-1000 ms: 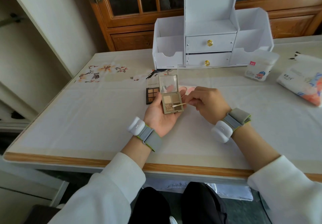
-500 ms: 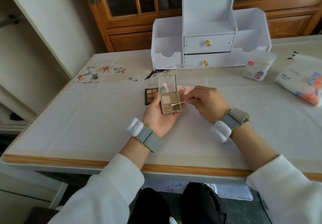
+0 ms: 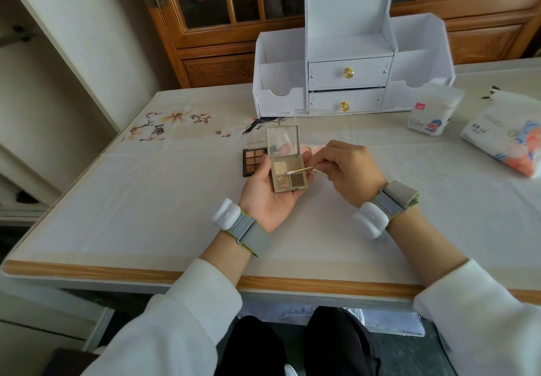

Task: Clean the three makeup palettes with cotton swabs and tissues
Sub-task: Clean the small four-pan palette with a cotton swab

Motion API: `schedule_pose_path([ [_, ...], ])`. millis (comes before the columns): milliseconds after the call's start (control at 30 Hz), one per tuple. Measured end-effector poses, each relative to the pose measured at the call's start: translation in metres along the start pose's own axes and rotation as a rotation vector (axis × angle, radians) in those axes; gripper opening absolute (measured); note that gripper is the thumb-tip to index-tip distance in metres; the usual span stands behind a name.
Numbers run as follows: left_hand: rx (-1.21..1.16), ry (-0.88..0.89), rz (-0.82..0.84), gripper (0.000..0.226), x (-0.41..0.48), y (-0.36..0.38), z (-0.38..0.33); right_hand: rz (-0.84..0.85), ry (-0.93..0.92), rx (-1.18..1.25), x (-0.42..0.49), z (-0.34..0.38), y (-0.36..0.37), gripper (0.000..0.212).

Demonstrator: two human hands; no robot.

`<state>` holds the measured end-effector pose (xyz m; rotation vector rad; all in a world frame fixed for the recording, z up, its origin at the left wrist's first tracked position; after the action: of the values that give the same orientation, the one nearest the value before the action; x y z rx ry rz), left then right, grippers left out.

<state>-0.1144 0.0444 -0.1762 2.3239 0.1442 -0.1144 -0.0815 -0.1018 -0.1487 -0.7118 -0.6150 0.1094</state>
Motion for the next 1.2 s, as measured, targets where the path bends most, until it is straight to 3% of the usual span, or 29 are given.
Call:
schedule_pose_path([
  [600, 0.027, -0.048, 0.04, 0.049, -0.0034, 0.0035, 0.0039, -0.1, 0.071, -0.004, 0.0032, -0.0002, -0.0046, 0.016],
  [1000, -0.102, -0.035, -0.015, 0.047, -0.0039, 0.0015, -0.0021, -0.084, 0.088, 0.019, 0.0004, 0.0037, -0.004, 0.01],
  [1200, -0.141, 0.031, 0.034, 0.038, -0.0023, -0.0012, -0.0022, -0.038, 0.144, -0.019, -0.001, 0.0043, -0.0019, 0.006],
])
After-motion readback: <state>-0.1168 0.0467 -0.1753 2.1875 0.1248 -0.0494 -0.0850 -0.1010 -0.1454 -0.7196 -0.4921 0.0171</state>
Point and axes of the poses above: each hand's wrist, its own x-axis towards the middle knuckle, its own y-axis out of the palm, z = x × y, the point moved 3 cm from there along x, towards the middle knuckle, and after that the axes turned 12 degrees about y, right-handed, at the moved point
